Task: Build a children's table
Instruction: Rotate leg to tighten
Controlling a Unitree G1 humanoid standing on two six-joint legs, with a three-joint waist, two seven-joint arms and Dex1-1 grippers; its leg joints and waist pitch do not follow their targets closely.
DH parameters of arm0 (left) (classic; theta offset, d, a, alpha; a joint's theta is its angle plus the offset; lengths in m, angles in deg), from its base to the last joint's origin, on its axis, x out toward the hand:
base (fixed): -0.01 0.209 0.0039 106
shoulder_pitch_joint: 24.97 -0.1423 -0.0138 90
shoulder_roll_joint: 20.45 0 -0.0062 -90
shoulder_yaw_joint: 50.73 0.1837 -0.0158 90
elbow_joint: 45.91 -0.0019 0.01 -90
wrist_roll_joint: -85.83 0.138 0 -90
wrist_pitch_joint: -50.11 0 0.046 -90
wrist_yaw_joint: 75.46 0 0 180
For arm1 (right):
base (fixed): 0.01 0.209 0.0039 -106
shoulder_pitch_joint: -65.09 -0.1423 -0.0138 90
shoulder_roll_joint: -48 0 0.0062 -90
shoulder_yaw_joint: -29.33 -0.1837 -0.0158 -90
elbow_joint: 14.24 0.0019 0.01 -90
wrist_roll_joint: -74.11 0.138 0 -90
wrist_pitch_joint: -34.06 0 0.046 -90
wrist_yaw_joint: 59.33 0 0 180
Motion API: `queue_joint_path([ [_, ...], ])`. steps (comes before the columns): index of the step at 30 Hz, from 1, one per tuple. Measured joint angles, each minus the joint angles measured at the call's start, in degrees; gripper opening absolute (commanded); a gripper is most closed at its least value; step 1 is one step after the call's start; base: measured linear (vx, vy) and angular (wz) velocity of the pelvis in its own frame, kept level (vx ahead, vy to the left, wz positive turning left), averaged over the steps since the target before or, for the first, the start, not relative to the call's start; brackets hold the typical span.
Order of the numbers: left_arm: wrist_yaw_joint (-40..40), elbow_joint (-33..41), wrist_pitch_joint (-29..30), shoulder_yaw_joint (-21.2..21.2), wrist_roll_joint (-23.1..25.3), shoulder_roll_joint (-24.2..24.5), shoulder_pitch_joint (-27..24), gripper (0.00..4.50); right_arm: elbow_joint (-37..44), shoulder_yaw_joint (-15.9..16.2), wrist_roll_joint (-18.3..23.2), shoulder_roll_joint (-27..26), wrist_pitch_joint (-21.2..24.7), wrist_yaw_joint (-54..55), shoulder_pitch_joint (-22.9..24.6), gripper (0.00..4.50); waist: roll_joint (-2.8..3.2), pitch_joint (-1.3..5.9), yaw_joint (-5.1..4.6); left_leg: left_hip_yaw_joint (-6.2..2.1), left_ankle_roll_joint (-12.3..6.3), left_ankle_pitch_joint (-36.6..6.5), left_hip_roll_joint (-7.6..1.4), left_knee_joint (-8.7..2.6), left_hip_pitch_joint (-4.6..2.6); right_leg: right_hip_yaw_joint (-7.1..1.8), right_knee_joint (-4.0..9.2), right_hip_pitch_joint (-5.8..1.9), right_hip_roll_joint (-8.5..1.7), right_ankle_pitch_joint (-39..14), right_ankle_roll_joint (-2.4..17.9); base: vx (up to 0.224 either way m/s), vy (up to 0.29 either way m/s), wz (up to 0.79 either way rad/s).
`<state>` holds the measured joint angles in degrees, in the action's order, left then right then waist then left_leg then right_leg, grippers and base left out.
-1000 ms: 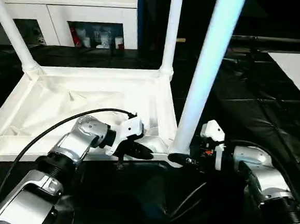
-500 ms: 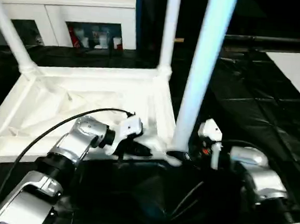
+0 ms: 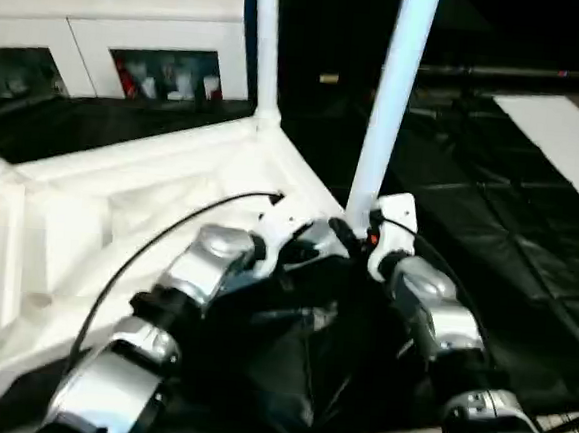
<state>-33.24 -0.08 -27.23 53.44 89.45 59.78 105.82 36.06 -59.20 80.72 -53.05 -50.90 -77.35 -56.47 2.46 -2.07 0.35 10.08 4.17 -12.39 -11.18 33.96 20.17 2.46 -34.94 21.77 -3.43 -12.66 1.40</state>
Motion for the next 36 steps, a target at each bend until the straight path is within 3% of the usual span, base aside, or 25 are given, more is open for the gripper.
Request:
queue_joint_path([
  [1, 0.0, 0.0, 0.0, 0.0, 0.0, 0.0, 0.0, 0.0, -0.1, 0.0, 0.0, 0.0, -0.4, -0.3, 0.1, 3.23, 0.01, 0.0, 0.01, 0.0, 0.0, 0.0, 0.0, 0.0, 0.01, 0.0, 0.0, 0.01, 0.0, 0.0, 0.0, 0.0, 0.0, 0.0],
  [2, 0.0, 0.0, 0.2, 0.3, 0.1, 0.0, 0.0, 0.0, 0.0, -0.4, 0.3, 0.3, -0.8, -1.5, 0.4, 3.37, 0.02, 0.0, 0.02, 0.0, 0.0, 0.0, 0.0, -0.01, 0.01, 0.0, 0.0, 0.01, 0.0, 0.0, 0.0, 0.0, 0.0, 0.0],
  [7, 0.6, 0.1, -0.2, 0.4, 0.2, 1.1, -0.2, 0.0, 1.5, -0.4, 1.8, 3.1, -1.4, -9.9, 2.3, 3.74, 0.06, 0.0, -0.15, -0.01, -0.15, 0.1, 0.0, -0.05, 0.0, 0.01, -0.01, 0.01, 0.0, 0.0, 0.0, 0.0, 0.0, 0.0],
  [10, 2.1, 0.6, -1.2, 0.6, 0.3, 1.9, -0.6, 0.0, 3.6, 1.4, 2.1, 6.8, -0.6, -15.7, 3.0, 3.93, 0.13, -0.03, -0.39, -0.07, -0.14, 0.1, 0.0, -0.05, -0.01, 0.03, -0.04, 0.03, 0.03, 0.0, 0.0, 0.0, 0.0, 0.0],
  [14, 7.5, 2.3, -2.8, 0.9, -0.5, 4.5, -2.1, 0.0, 7.9, 3.9, 2.6, 12.4, -0.6, -26.6, 5.4, 3.93, 0.31, 0.06, -0.33, -0.1, -0.15, 0.1, -0.04, -0.17, -0.02, 0.08, -0.04, 0.05, 0.07, -0.1, -0.2, 0.0, 0.0, 0.0],
  [18, 18.7, 4.7, -7.0, 1.8, -2.8, 8.9, -4.8, 0.0, 10.8, 5.0, 3.9, 15.0, -0.6, -33.9, 7.5, 3.93, 0.65, -0.05, 0.02, -0.18, -0.15, 0.1, -0.11, -0.25, 0.03, 0.19, -0.03, 0.09, 0.12, -0.1, -0.2, 0.0, 0.0, 0.0],
  [23, 28.2, 6.5, -9.7, 4.3, -4.0, 10.7, -5.7, 0.0, 14.1, 7.6, 4.3, 16.0, -0.5, -38.7, 8.8, 3.93, 1.18, -0.22, 2.37, 0.0, -0.2, 0.1, -0.11, -0.04, 0.11, 0.21, 0.01, 0.16, -0.05, -0.2, -0.1, 0.0, 0.0, 0.0],
  [30, 32.0, 7.8, -9.0, 4.3, -5.0, 12.3, -6.8, 0.0, 16.8, 9.4, 4.5, 18.0, 0.5, -43.3, 10.6, 3.93, 1.25, -0.2, 2.32, 0.04, -0.25, 0.0, -0.13, -0.01, 0.1, 0.21, 0.0, 0.17, -0.05, -0.2, -0.1, 0.0, 0.0, 0.0],
  [32, 32.4, 7.8, -9.1, 4.3, -5.1, 12.4, -6.9, 0.0, 17.0, 9.5, 4.4, 18.1, 0.6, -43.8, 10.7, 3.57, 1.27, -0.18, 2.32, 0.03, -0.24, 0.0, -0.13, -0.02, 0.07, 0.21, -0.01, 0.17, -0.04, -0.2, -0.1, 0.0, 0.0, 0.0],
  [36, 32.5, 7.8, -9.3, 4.3, -5.1, 12.5, -6.9, 0.0, 17.1, 9.7, 4.6, 18.1, 0.7, -44.4, 10.7, 3.46, 1.26, -0.18, 2.21, 0.04, -0.24, 0.0, -0.13, -0.01, 0.08, 0.2, -0.01, 0.16, -0.04, -0.2, -0.1, 0.0, 0.0, 0.0],
])
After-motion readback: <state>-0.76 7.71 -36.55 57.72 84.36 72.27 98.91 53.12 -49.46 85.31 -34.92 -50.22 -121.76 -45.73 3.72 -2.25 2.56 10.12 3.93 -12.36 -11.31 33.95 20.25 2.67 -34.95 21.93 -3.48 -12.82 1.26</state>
